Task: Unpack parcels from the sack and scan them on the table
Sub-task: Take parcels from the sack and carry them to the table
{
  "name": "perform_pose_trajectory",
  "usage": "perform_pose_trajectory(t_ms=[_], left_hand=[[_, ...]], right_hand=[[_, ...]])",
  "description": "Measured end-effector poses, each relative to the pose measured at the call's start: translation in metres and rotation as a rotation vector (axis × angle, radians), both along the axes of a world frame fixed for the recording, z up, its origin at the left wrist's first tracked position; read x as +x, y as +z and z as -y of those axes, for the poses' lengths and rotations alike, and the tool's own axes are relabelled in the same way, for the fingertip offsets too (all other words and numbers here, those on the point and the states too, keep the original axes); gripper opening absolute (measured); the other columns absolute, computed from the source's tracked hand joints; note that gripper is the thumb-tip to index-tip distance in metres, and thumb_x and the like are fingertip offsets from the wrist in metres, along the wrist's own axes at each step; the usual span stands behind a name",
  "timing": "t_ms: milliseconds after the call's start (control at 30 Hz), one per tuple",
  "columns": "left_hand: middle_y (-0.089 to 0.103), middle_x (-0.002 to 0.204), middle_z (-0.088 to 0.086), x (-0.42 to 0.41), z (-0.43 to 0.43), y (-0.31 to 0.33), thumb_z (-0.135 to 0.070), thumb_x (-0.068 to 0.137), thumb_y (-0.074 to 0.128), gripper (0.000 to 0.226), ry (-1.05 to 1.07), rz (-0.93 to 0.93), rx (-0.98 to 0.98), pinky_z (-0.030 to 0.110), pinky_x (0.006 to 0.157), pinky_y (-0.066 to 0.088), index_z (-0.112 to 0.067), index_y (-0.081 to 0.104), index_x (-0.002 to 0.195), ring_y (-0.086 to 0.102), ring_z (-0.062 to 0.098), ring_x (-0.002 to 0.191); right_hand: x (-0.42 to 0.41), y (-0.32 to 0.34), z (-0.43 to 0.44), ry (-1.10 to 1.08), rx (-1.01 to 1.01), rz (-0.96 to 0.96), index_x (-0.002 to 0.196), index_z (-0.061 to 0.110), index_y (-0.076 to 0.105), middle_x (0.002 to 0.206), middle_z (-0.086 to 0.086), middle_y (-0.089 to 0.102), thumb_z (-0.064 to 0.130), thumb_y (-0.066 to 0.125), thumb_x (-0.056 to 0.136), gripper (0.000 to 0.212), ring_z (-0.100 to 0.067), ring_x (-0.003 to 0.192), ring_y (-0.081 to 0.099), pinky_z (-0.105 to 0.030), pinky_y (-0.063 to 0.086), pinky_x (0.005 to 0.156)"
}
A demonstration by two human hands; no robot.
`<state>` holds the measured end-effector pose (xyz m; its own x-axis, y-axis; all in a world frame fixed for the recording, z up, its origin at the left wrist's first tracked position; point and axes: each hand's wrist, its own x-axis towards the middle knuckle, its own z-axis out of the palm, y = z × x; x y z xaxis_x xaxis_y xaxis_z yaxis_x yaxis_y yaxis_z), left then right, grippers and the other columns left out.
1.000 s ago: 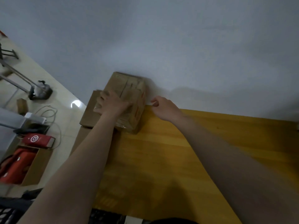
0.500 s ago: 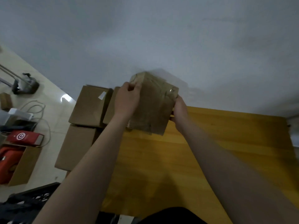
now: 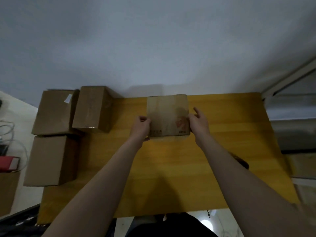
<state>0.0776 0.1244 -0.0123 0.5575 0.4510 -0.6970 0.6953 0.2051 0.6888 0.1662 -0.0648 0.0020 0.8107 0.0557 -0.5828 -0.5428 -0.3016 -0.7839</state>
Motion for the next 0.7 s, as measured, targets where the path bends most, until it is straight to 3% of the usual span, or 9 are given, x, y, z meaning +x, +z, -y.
perform_pose_trajectory(t_ms=[67, 133, 233, 333, 433, 500, 567, 633, 700], left_hand=[[0.058, 0.114, -0.006, -0.003, 0.016, -0.009, -0.022, 0.108, 0.048, 0.02, -0.032, 0.056, 0.048, 0.047, 0.079, 0.06, -0.033, 0.048, 0.124, 0.059, 0.015, 0.097], [0.059, 0.123, -0.004, -0.008, 0.027, -0.015, -0.009, 0.104, 0.049, 0.028, -0.033, 0.09, 0.057, 0.049, 0.082, 0.058, -0.03, 0.051, 0.123, 0.059, 0.016, 0.101], [0.062, 0.128, -0.001, -0.02, 0.039, -0.023, 0.004, 0.099, 0.043, 0.029, 0.031, 0.078, 0.026, 0.052, 0.085, 0.054, -0.022, 0.055, 0.101, 0.063, 0.022, 0.105], [0.067, 0.123, -0.002, -0.023, 0.045, -0.02, -0.02, 0.107, 0.04, 0.024, 0.205, 0.053, -0.15, 0.042, 0.078, 0.055, -0.022, 0.062, 0.101, 0.067, 0.02, 0.102], [0.065, 0.116, -0.006, -0.017, 0.054, -0.02, -0.052, 0.105, 0.04, 0.029, 0.115, -0.024, -0.194, 0.044, 0.083, 0.049, -0.035, 0.063, 0.11, 0.063, 0.02, 0.104], [0.06, 0.116, -0.005, -0.019, 0.062, -0.025, -0.052, 0.103, 0.049, 0.023, 0.031, -0.121, -0.139, 0.047, 0.085, 0.046, -0.033, 0.057, 0.112, 0.059, 0.022, 0.104], [0.056, 0.116, 0.0, -0.024, 0.071, -0.033, -0.045, 0.1, 0.059, 0.031, -0.052, -0.227, -0.071, 0.047, 0.086, 0.045, -0.025, 0.049, 0.121, 0.056, 0.024, 0.104], [0.054, 0.117, 0.003, -0.028, 0.082, -0.039, -0.038, 0.098, 0.064, 0.038, -0.089, -0.282, -0.045, 0.041, 0.081, 0.042, -0.019, 0.044, 0.123, 0.054, 0.02, 0.095], [0.055, 0.124, 0.006, -0.029, 0.093, -0.041, -0.036, 0.1, 0.06, 0.039, -0.003, -0.267, -0.039, 0.036, 0.072, 0.041, -0.013, 0.043, 0.127, 0.053, 0.018, 0.088]], right_hand=[[-0.004, -0.008, 0.017, 0.05, 0.04, -0.042, 0.157, 0.025, 0.042, 0.142, -0.002, 0.059, 0.03, 0.055, 0.107, 0.052, -0.027, 0.124, 0.06, -0.055, 0.052, 0.103], [-0.007, -0.018, 0.034, 0.053, 0.062, -0.036, 0.152, 0.024, 0.051, 0.148, -0.002, 0.055, 0.019, 0.054, 0.106, 0.046, -0.029, 0.133, 0.054, -0.054, 0.049, 0.108], [-0.013, -0.025, 0.054, -0.089, 0.077, -0.036, 0.121, 0.021, 0.071, 0.127, -0.002, 0.067, 0.006, 0.053, 0.102, 0.03, -0.03, 0.121, 0.061, -0.06, 0.052, 0.097], [-0.017, -0.029, 0.064, -0.212, 0.069, -0.129, 0.094, 0.019, 0.07, 0.109, 0.001, 0.071, 0.011, 0.051, 0.104, 0.023, -0.022, 0.104, 0.068, -0.063, 0.053, 0.089], [-0.019, -0.038, 0.07, -0.178, -0.003, -0.195, 0.104, 0.022, 0.07, 0.108, 0.001, 0.072, 0.023, 0.045, 0.107, 0.025, -0.02, 0.096, 0.068, -0.059, 0.05, 0.09], [-0.025, -0.045, 0.074, -0.113, -0.024, -0.295, 0.103, 0.024, 0.069, 0.101, 0.002, 0.071, 0.033, 0.043, 0.109, 0.029, -0.023, 0.094, 0.066, -0.061, 0.048, 0.097], [-0.031, -0.049, 0.08, 0.0, -0.061, -0.359, 0.092, 0.025, 0.065, 0.099, 0.003, 0.068, 0.035, 0.046, 0.109, 0.027, -0.023, 0.091, 0.065, -0.061, 0.046, 0.1], [-0.036, -0.055, 0.089, 0.092, -0.101, -0.363, 0.088, 0.025, 0.061, 0.104, 0.003, 0.067, 0.032, 0.052, 0.106, 0.022, -0.026, 0.093, 0.064, -0.063, 0.047, 0.101], [-0.038, -0.059, 0.097, 0.138, -0.132, -0.338, 0.096, 0.024, 0.064, 0.108, 0.002, 0.067, 0.033, 0.054, 0.105, 0.016, -0.031, 0.1, 0.064, -0.061, 0.05, 0.097]])
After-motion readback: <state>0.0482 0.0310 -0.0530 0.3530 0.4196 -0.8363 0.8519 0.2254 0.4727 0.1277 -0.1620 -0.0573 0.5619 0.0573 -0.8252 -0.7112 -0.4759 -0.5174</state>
